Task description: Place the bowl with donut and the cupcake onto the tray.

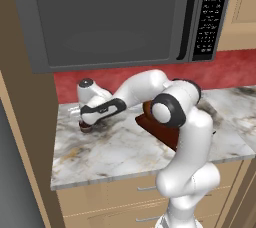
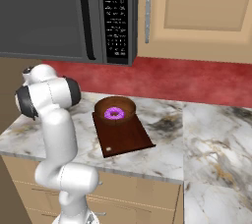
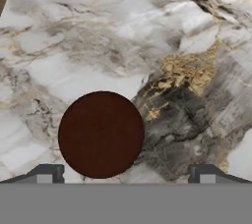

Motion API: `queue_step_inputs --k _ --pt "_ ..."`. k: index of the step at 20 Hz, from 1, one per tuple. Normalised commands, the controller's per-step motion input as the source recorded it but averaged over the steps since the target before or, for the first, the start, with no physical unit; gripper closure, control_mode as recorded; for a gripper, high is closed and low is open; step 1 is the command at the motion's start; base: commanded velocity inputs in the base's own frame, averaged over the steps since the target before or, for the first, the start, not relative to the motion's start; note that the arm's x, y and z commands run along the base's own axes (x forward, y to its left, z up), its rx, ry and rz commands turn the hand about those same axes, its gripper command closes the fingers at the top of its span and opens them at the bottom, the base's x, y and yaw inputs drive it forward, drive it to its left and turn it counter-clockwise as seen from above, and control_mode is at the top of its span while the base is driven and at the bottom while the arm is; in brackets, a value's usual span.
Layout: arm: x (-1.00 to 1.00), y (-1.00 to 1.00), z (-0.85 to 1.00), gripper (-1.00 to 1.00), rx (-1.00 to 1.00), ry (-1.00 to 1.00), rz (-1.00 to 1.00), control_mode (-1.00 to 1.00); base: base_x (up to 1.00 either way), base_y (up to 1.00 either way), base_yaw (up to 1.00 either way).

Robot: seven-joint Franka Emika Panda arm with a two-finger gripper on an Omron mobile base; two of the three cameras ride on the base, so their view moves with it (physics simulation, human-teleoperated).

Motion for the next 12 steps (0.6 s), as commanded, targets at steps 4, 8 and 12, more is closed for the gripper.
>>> queue_step_inputs --k 4,8,12 --pt "0.31 0.19 -0.12 -1.0 -0.04 0.0 0.0 -1.0 0.0 0.0 0.0" --pt "0.14 0.02 -0.14 -1.0 -0.01 0.05 0.0 -1.0 0.0 0.0 0.0" --pt "-0.06 -0.03 -0.15 -1.0 0.0 0.12 -0.02 -1.0 0.0 0.0 0.0"
